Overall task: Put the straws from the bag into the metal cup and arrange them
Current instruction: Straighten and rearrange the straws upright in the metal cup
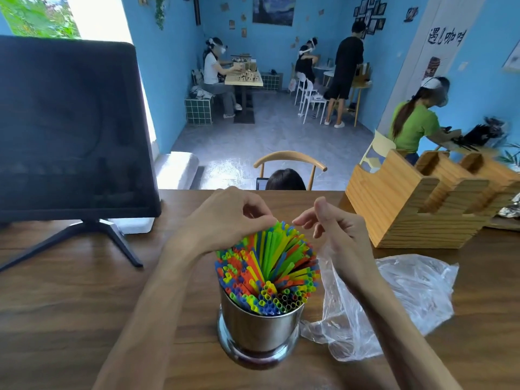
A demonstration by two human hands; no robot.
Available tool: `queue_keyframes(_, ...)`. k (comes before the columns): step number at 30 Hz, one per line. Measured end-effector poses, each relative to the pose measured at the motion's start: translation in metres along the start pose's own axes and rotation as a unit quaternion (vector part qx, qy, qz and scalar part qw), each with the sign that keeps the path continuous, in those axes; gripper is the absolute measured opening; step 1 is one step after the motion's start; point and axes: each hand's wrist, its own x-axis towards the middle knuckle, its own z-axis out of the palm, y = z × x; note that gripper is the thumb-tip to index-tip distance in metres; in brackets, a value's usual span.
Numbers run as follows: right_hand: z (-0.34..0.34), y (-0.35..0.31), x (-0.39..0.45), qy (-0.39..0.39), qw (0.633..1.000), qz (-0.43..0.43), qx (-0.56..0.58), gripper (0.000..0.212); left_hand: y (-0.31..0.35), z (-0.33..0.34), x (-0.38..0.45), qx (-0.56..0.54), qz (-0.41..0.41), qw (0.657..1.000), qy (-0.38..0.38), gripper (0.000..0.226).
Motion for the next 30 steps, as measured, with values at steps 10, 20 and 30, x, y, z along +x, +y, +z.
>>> queue_keyframes(10, 0.003, 0.002, 0.000, -0.021, 1.000, 0.014, 0.007, 0.052, 0.008, -0.006, 0.003, 0.005, 0.007, 0.997, -0.073, 0.015)
queue_keyframes(20, 0.004, -0.015, 0.002, -0.057, 0.998, -0.020, -0.025, 0.032, 0.035, -0.018, -0.015, -0.215, 0.165, 0.945, 0.181, 0.009)
queue_keyframes(30, -0.005, -0.040, 0.010, -0.099, 0.978, -0.058, 0.175, 0.016, 0.042, -0.044, -0.043, -0.459, 0.249, 0.823, 0.224, 0.013)
